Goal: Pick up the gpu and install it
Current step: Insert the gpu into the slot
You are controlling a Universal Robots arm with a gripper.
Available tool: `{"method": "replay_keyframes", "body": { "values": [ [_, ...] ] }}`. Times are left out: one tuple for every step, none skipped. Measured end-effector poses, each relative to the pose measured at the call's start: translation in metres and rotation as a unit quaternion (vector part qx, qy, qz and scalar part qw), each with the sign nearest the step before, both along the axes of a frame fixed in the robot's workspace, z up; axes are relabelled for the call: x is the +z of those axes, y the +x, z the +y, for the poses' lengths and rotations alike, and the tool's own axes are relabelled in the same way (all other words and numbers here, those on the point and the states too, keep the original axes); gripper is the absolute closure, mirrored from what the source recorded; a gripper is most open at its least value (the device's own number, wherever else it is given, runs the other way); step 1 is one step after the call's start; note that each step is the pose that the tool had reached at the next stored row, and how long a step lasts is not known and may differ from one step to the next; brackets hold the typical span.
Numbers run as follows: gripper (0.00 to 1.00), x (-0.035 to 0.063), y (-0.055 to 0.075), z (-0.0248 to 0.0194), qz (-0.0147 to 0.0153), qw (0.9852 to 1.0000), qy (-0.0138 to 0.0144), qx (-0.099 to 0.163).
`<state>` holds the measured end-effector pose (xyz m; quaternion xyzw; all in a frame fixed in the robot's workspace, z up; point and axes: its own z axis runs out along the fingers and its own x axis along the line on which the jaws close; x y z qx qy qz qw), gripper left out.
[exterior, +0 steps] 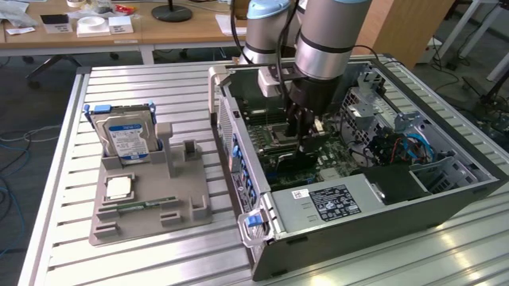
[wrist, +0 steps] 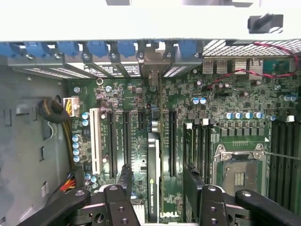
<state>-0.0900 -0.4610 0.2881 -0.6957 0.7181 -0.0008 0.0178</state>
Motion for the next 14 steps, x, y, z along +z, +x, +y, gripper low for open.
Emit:
{"method": "replay_keyframes", "body": {
  "values": [
    [0.42, 0.0021, 0.000, 0.0000, -0.0001, 1.0000, 0.0000, 0.000],
    [0.42, 0.0043, 0.000, 0.0000, -0.0002, 1.0000, 0.0000, 0.000],
    [0.42, 0.0063, 0.000, 0.0000, -0.0003, 1.0000, 0.0001, 0.000],
    [0.42, 0.0078, 0.000, 0.0000, -0.0004, 1.0000, 0.0000, 0.000],
    [0.42, 0.0090, 0.000, 0.0000, -0.0005, 1.0000, 0.0000, 0.000],
    [0.42, 0.0098, 0.000, 0.0000, -0.0005, 1.0000, 0.0001, 0.000],
    [0.42, 0.0106, 0.000, 0.0000, -0.0005, 1.0000, 0.0000, 0.000],
    [0.42, 0.0114, 0.000, 0.0000, -0.0006, 1.0000, 0.0000, 0.000],
    [0.42, 0.0123, 0.000, 0.0000, -0.0007, 1.0000, 0.0000, 0.000],
    [0.42, 0.0131, 0.000, 0.0000, -0.0008, 1.0000, 0.0000, 0.000],
    [0.42, 0.0134, 0.000, 0.0000, -0.0009, 1.0000, 0.0001, 0.000],
    [0.42, 0.0134, 0.000, 0.0000, -0.0010, 1.0000, 0.0002, 0.000],
    [0.42, 0.0137, 0.000, 0.0000, -0.0010, 1.0000, 0.0002, 0.000],
    [0.42, 0.0143, 0.000, 0.0000, -0.0009, 1.0000, -0.0001, 0.000]
  ]
}}
